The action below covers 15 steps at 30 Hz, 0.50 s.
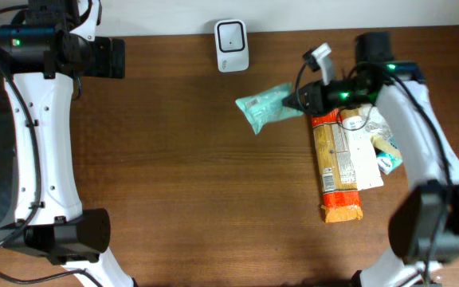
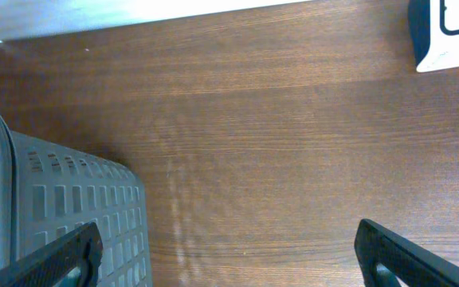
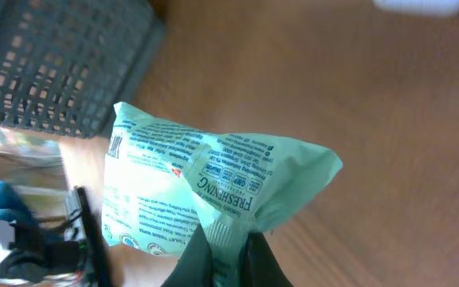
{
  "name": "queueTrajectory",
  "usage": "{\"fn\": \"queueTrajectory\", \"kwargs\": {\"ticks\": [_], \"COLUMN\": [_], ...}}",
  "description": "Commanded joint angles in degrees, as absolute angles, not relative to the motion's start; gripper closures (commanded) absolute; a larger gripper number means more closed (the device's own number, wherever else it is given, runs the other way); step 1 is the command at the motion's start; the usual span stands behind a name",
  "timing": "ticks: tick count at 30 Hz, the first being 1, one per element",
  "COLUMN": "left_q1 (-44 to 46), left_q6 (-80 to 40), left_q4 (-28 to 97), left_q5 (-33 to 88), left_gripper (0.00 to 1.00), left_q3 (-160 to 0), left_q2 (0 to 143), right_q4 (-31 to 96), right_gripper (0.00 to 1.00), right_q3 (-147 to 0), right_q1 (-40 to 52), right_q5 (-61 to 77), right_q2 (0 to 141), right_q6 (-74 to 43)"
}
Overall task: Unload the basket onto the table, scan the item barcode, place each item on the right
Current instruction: 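Hold the mint tissue pack over the barcode scanner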
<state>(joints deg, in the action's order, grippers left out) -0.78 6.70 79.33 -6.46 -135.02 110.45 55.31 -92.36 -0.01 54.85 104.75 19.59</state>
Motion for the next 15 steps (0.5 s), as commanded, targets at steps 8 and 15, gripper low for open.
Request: {"fn": "queueTrajectory", "kwargs": {"ticks": [8,15], "left_q1": [-0.8,-0.8], "left_q6": [7.6,7.6], "left_q4": [79.2,79.2], "left_q5": [-6.3,-6.3], "left_gripper": [0.01,0.01], "left_q3": [-135.4,-135.4], "left_q2": [109.4,109.4], "right_q4": [54.2,49.7], "right_gripper": [0.96,0.96], "right_q3": [-92.6,-96.9], "right_q1": [0.4,13.2], "right_q5": [51.8,15.4], "right_q2": [88.9,90.8], "right_q6": [22.0,10.4]}}
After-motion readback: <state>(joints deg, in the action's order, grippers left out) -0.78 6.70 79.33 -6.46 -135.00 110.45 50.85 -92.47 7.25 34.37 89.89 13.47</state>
